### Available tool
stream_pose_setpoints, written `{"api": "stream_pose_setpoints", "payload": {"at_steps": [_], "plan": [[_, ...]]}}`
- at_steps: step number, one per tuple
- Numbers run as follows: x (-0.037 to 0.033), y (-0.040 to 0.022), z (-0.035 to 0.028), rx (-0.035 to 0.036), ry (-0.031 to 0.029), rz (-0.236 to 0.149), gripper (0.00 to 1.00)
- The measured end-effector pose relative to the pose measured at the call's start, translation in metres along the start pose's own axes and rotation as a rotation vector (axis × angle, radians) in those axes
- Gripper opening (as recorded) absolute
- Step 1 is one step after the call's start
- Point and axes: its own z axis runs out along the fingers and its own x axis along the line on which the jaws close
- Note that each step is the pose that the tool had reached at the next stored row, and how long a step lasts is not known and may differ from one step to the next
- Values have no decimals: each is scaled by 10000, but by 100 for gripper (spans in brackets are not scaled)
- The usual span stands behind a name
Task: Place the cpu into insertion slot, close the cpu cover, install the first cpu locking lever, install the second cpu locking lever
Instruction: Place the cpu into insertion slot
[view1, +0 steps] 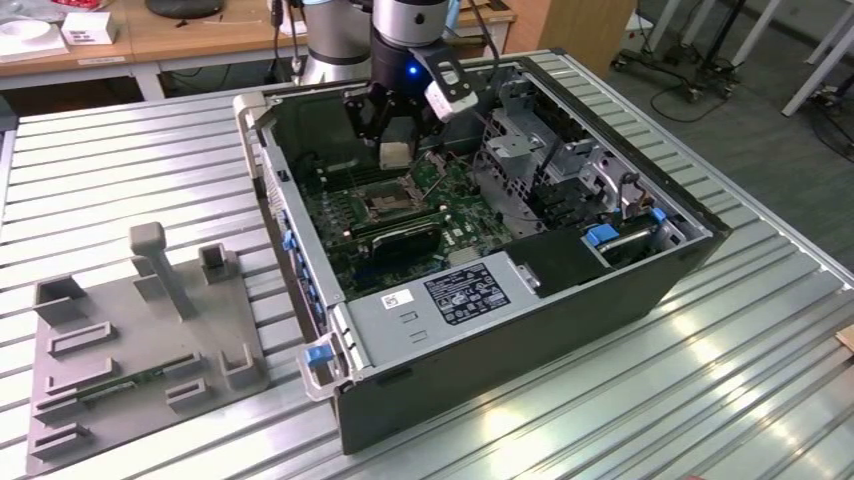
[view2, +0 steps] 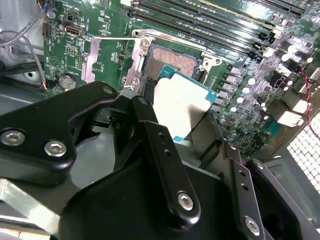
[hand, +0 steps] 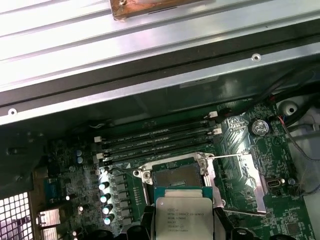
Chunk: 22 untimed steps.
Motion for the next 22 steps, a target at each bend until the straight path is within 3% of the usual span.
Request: {"api": "stream_pose_setpoints", "payload": {"at_steps": [5, 22], "plan": [[-1, 0, 1, 0, -9, 93, 54], [0, -2, 22, -10, -267, 2950, 54]]}}
